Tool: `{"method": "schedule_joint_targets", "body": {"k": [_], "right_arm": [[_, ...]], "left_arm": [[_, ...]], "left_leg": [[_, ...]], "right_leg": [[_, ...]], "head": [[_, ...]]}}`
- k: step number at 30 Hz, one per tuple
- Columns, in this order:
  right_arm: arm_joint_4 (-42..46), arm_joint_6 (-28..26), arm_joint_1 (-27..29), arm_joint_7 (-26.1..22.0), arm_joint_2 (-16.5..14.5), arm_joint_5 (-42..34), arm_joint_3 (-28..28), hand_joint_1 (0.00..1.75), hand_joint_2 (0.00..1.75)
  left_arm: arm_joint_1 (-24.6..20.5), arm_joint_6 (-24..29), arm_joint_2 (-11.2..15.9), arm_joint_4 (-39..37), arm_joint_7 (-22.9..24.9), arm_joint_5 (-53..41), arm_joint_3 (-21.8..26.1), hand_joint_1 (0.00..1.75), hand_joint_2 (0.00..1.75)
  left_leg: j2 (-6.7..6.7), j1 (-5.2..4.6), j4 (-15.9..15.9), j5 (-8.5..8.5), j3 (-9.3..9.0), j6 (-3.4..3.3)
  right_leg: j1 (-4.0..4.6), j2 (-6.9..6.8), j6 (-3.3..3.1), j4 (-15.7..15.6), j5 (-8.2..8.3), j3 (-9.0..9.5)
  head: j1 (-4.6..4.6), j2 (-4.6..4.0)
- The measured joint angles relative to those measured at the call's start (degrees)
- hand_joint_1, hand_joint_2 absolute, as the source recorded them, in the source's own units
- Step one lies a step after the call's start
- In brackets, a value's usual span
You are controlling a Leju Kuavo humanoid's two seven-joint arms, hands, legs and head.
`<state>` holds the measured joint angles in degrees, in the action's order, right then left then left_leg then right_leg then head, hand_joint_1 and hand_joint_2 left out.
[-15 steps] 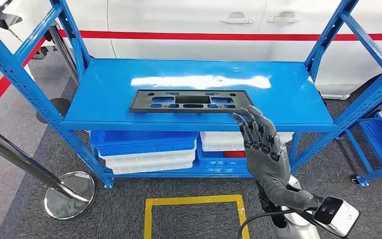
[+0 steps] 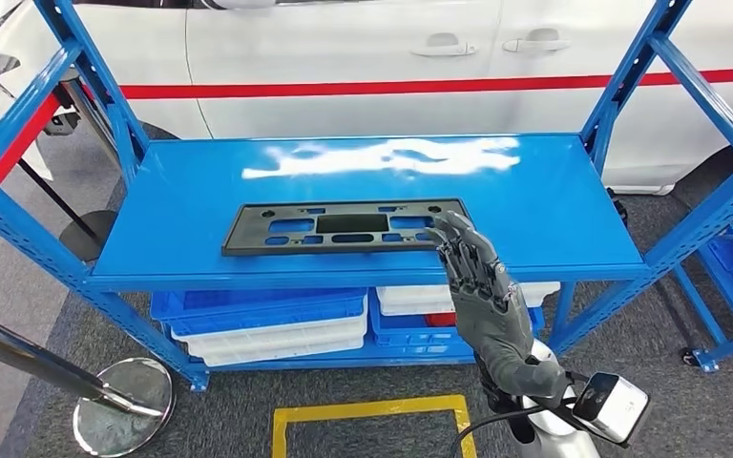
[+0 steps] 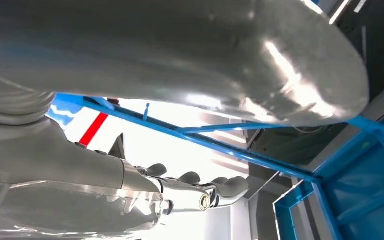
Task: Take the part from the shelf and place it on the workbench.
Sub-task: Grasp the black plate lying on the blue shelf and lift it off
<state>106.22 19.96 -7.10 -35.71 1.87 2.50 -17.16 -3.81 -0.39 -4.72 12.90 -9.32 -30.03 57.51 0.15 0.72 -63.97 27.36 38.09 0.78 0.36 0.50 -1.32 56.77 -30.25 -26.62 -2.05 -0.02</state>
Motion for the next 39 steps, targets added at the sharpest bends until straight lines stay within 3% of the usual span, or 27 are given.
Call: {"method": "schedule_joint_targets", "body": {"k": [2,5,6,8,10,11,12,13,15,17,21,23,25,26,27,28,30,31,32,34,36,37,39], "right_arm": [[-0.18,-0.27,0.28,0.00,0.09,0.05,-0.22,0.00,0.00],[-0.27,-0.84,0.61,0.00,0.27,0.04,-0.51,0.00,0.00],[-0.28,-1.07,0.66,0.00,0.38,0.02,-0.58,0.00,0.00],[-0.40,-1.67,0.80,0.00,0.66,0.07,-0.67,0.00,0.00],[-0.83,-2.38,0.96,0.00,0.98,0.27,-0.94,0.00,0.00],[-1.15,-2.70,1.07,0.00,1.13,0.42,-1.15,0.00,0.00],[-1.49,-2.90,1.15,0.00,1.25,0.56,-1.37,0.00,0.00],[-1.81,-3.05,1.20,0.00,1.34,0.74,-1.56,0.00,0.00],[-2.49,-3.28,1.30,0.00,1.55,1.30,-1.99,0.00,0.00],[-3.27,-3.62,1.50,0.01,1.73,2.04,-2.49,0.00,0.00],[-4.65,-4.97,1.87,0.11,1.97,4.34,-3.50,0.00,0.00],[-5.68,-6.14,1.91,0.19,2.03,6.03,-4.15,0.00,0.87],[-7.23,-7.48,1.81,0.30,2.05,8.12,-4.91,0.00,1.75],[-8.18,-8.46,1.69,0.38,2.05,9.67,-5.38,0.00,1.75],[-9.13,-9.61,1.47,0.45,2.05,11.41,-5.88,0.00,1.75],[-10.04,-11.03,1.10,0.52,2.05,13.33,-6.43,0.00,1.75],[-11.96,-16.09,-0.36,1.14,2.02,18.95,-7.74,0.00,1.75],[-13.07,-20.22,-1.46,1.99,1.96,23.29,-8.62,0.00,1.75],[-14.29,-25.11,-2.65,3.21,1.86,28.77,-9.75,0.00,1.75],[-16.64,-33.13,-4.87,5.84,1.57,39.50,-12.41,0.00,1.75],[-18.53,-36.40,-6.41,7.55,1.25,45.35,-14.76,0.00,1.75],[-19.30,-37.09,-7.05,8.05,1.14,46.57,-15.55,0.00,1.75],[-20.89,-38.57,-8.19,9.13,1.03,48.64,-16.69,0.00,1.75]], "left_arm": [[0.08,0.02,0.01,-0.04,-0.07,-0.18,-0.01,0.00,0.00],[-0.01,0.09,0.02,-0.07,-0.14,-0.36,-0.02,0.00,0.00],[0.01,0.10,0.05,-0.07,-0.15,-0.41,-0.02,0.00,0.00],[-0.05,0.27,0.14,-0.07,-0.19,-0.66,-0.03,0.00,0.00],[-0.14,0.64,0.24,-0.07,-0.21,-0.97,-0.04,0.00,0.00],[-0.16,0.87,0.26,-0.07,-0.15,-1.06,-0.04,0.00,0.00],[-0.17,1.16,0.28,-0.07,0.02,-1.11,-0.04,0.00,0.00],[-0.16,1.48,0.28,-0.07,0.22,-1.20,-0.05,0.00,0.00],[-0.13,2.14,0.20,-0.11,0.71,-1.51,-0.08,0.00,0.00],[-0.14,2.52,0.09,-0.19,0.93,-1.77,-0.11,0.00,0.00],[-0.07,2.65,0.04,-0.22,0.90,-2.10,-0.15,0.00,0.00],[-0.16,2.66,0.03,-0.23,0.88,-2.23,-0.16,0.00,0.00],[-0.16,2.69,0.01,-0.24,0.89,-2.31,-0.18,0.00,0.00],[-0.09,2.73,0.00,-0.24,0.88,-2.37,-0.19,0.00,0.00],[-0.02,2.76,0.00,-0.24,0.87,-2.41,-0.20,0.00,0.00],[0.02,2.78,0.00,-0.24,0.85,-2.45,-0.20,0.00,0.00],[-0.02,2.80,0.00,-0.24,0.72,-2.62,-0.20,0.00,0.00],[-0.12,2.79,0.00,-0.24,0.62,-2.75,-0.20,0.00,0.00],[-0.22,2.77,-0.01,-0.24,0.53,-2.93,-0.20,0.00,0.00],[-0.35,2.68,-0.02,-0.24,0.45,-3.29,-0.21,0.00,0.00],[-0.38,2.53,-0.13,-0.24,0.45,-3.50,-0.22,0.00,0.00],[-0.42,2.48,-0.19,-0.24,0.45,-3.54,-0.22,0.00,0.00],[-0.46,2.43,-0.24,-0.24,0.45,-3.55,-0.22,0.00,0.00]], "left_leg": [[0.07,-0.25,4.11,-4.24,-0.41,-0.85],[-0.02,-0.45,4.94,-4.14,-1.31,-2.36],[-0.05,-0.39,5.19,-3.78,-2.02,-2.69],[-0.09,-0.26,5.62,-2.90,-3.53,-3.09],[-0.17,-0.27,5.73,-1.92,-4.82,-3.17],[-0.24,-0.27,5.73,-1.39,-5.51,-3.15],[-0.31,-0.28,5.74,-0.79,-6.28,-3.12],[-0.37,-0.28,5.75,-0.17,-7.13,-3.06],[-0.46,-0.29,5.78,1.03,-8.55,-2.76],[-0.62,-0.36,5.95,1.87,-9.15,-2.14],[-0.61,-0.47,4.86,2.49,-9.61,-0.89],[-0.52,-0.38,0.38,4.92,-7.50,-0.56],[-0.52,-0.29,-6.67,8.18,-3.36,-0.18],[-0.52,-0.26,-8.98,8.89,-1.65,-0.04],[-0.52,-0.25,-9.53,8.50,-0.74,0.03],[-0.51,-0.24,-7.77,6.77,-0.94,-0.01],[-0.48,-0.29,-0.16,1.81,-3.51,-0.38],[-0.44,-0.39,3.23,0.45,-4.69,-0.64],[-0.42,-0.50,5.28,-0.37,-5.42,-0.96],[-0.43,-0.68,6.08,-0.56,-5.66,-1.60],[-0.42,-0.36,6.45,-1.53,-5.89,-2.22],[-0.40,-0.20,6.67,-1.76,-5.95,-2.49],[-0.39,-0.11,6.88,-1.95,-5.99,-2.77]], "right_leg": [[0.02,0.09,0.68,0.18,-1.25,0.77],[-0.08,0.14,1.78,1.82,-1.10,0.49],[-0.14,0.07,2.09,3.97,-0.82,-0.55],[-0.37,-0.09,2.65,10.60,-1.78,-4.73],[-0.58,-0.15,2.97,16.27,-5.06,-9.74],[-0.63,-0.16,2.99,17.29,-6.23,-11.51],[-0.63,-0.17,2.88,16.70,-6.18,-12.47],[-0.61,-0.18,2.70,14.44,-4.50,-12.60],[-0.36,-0.21,2.11,7.19,2.35,-11.49],[0.05,-0.24,1.46,2.55,6.83,-10.77],[-0.05,-0.09,0.31,0.96,7.27,-9.57],[-0.19,-0.17,-0.24,0.44,6.97,-8.66],[-0.02,-0.21,-0.67,0.41,6.58,-8.35],[0.07,-0.17,-0.77,0.43,6.42,-8.24],[0.14,-0.10,-0.81,0.46,6.27,-8.10],[0.17,-0.01,-0.78,0.49,6.10,-7.87],[0.20,0.11,-0.55,0.60,5.75,-7.30],[0.25,0.17,-0.37,0.70,5.63,-7.17],[0.30,0.20,-0.12,0.79,5.53,-7.17],[0.38,0.27,0.43,0.86,5.48,-7.29],[0.42,0.19,1.01,1.37,4.94,-7.40],[0.37,0.14,1.31,2.72,3.95,-7.96],[0.06,0.05,1.88,9.02,0.36,-10.82]], "head": [[-0.01,0.00],[-0.01,0.00],[0.00,0.00],[0.00,0.00],[0.00,0.00],[0.00,0.00],[0.01,0.00],[0.00,0.00],[0.01,0.00],[0.00,0.00],[-0.04,0.00],[-0.04,0.00],[-0.04,0.00],[-0.04,0.00],[-0.05,0.00],[-0.05,0.00],[-0.04,0.00],[-0.04,0.00],[-0.04,0.00],[-0.04,0.00],[-0.04,0.00],[-0.04,0.00],[-0.03,0.00]]}}
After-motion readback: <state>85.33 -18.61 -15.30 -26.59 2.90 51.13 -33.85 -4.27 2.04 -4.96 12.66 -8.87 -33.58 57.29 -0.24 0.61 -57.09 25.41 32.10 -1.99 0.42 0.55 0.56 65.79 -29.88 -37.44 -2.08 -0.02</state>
